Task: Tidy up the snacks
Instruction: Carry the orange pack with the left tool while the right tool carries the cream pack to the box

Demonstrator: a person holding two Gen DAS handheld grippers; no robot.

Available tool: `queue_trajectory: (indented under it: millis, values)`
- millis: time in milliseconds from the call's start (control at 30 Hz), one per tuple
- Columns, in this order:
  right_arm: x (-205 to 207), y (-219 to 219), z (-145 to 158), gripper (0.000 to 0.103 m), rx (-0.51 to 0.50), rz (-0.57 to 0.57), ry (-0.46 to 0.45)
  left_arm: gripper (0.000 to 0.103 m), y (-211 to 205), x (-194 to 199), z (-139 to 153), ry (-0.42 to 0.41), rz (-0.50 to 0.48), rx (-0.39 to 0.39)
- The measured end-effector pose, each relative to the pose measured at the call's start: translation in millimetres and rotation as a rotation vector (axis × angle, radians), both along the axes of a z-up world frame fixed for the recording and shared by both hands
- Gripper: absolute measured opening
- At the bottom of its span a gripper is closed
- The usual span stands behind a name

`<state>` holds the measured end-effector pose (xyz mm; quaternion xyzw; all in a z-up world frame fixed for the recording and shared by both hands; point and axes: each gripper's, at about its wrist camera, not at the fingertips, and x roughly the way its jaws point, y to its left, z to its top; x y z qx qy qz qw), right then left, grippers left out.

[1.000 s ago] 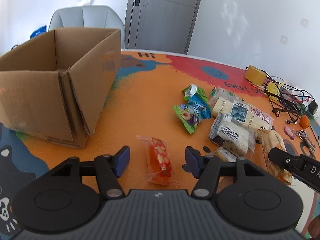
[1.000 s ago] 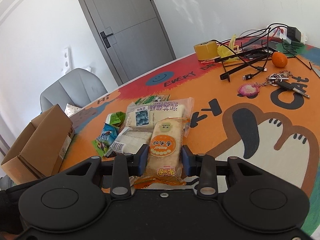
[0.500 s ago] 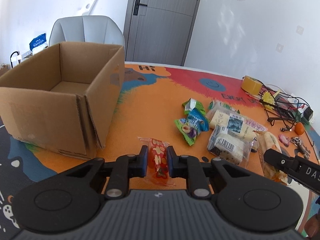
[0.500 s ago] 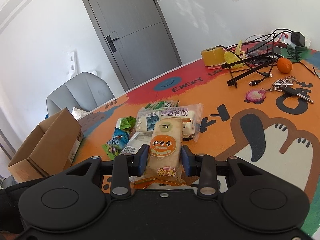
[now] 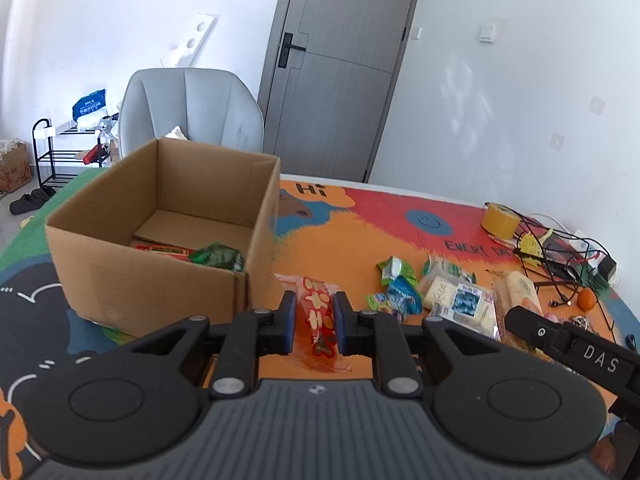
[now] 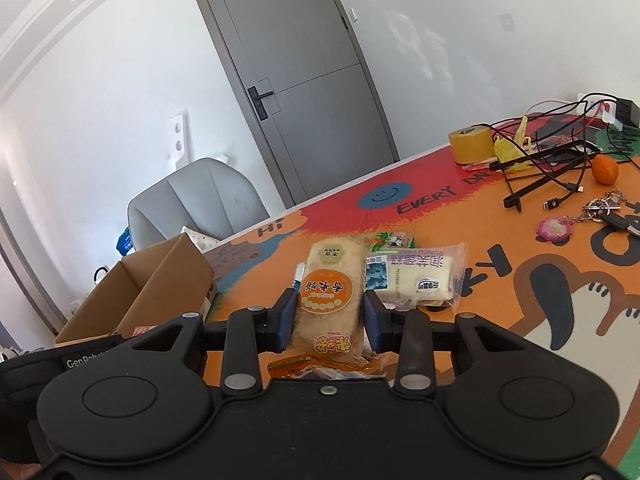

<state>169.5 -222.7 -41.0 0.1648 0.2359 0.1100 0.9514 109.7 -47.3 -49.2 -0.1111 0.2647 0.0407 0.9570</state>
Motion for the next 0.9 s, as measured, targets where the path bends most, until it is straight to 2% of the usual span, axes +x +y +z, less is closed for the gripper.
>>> queue_trajectory:
  millis: [467, 567, 633, 900]
  values:
    - [5.7, 41.0, 21.5, 0.036, -0.005, 0.085, -0.048, 0.018, 37.3, -11.8, 26.0, -0.072, 0.060, -0.015]
    - [8.0, 50.6, 24.5, 0.036, -0.006, 0.105, -0.054, 0.014, 44.8, -11.4, 29.1, -0.080, 0.070, -0.020]
    - [10.3, 57.2, 26.8, 0.036, -0.007, 0.117, -0.058, 0.007, 50.0, -11.8, 31.3, -0.089, 0.080, -0.020]
    - [14.6, 79.7, 31.2, 0.036, -0.013, 0.165, -0.065, 0.005, 71.3, -12.3, 32.2, -0.072, 0.117, -0.045]
